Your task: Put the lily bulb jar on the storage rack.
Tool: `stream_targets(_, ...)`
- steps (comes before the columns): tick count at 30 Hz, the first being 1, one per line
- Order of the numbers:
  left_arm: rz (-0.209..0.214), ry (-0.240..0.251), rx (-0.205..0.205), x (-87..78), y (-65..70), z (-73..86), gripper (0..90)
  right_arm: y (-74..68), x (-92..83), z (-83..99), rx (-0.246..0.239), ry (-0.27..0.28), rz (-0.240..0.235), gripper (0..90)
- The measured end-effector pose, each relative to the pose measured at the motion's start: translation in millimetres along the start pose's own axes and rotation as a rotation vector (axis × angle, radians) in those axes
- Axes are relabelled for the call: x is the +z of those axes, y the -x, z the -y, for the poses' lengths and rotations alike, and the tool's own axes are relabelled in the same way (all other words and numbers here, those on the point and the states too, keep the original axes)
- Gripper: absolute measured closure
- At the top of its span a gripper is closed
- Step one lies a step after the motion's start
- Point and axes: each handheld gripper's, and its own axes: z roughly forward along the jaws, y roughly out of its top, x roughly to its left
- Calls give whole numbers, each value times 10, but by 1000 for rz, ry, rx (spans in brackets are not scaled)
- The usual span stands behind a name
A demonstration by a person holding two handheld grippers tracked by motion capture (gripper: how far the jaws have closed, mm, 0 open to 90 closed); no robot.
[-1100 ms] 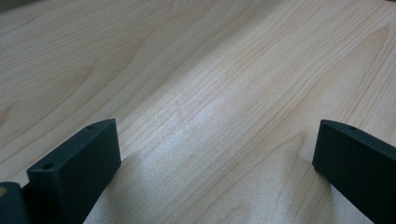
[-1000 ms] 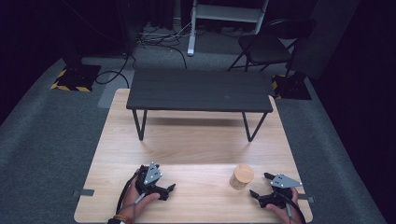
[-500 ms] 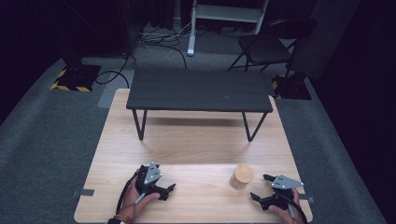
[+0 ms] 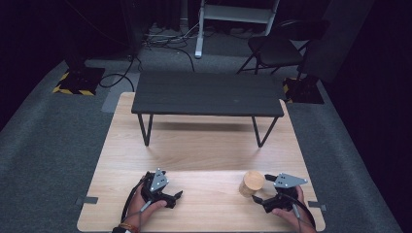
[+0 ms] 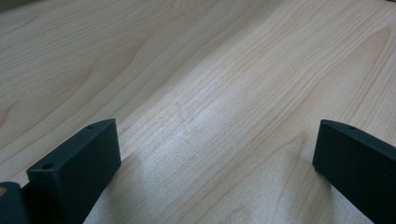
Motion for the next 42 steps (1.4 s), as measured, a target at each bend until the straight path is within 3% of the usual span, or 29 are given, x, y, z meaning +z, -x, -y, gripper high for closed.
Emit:
stream_targets(8,0,0,0,0,0,0,8,-32,207,-229,-43,-49,-1,5)
stream_targets(16,0,0,0,0,0,0,8,-23,330,-294,-52,-74,10,14)
stream_targets(19,0,0,0,0,0,0,8,-25,352,-299,-52,-78,17,64)
stream_targets(22,0,0,0,0,0,0,8,10,361,-287,-46,-67,-4,245)
stream_targets(31,0,0,0,0,0,0,9,5,367,-339,-12,-78,4,250)
stream_targets(36,0,0,0,0,0,0,8,-75,291,-581,-32,-75,40,250)
stream_targets(40,0,0,0,0,0,0,8,-71,219,-767,-35,-47,42,250)
stream_targets(42,0,0,0,0,0,0,9,-72,170,-973,-58,-21,44,250)
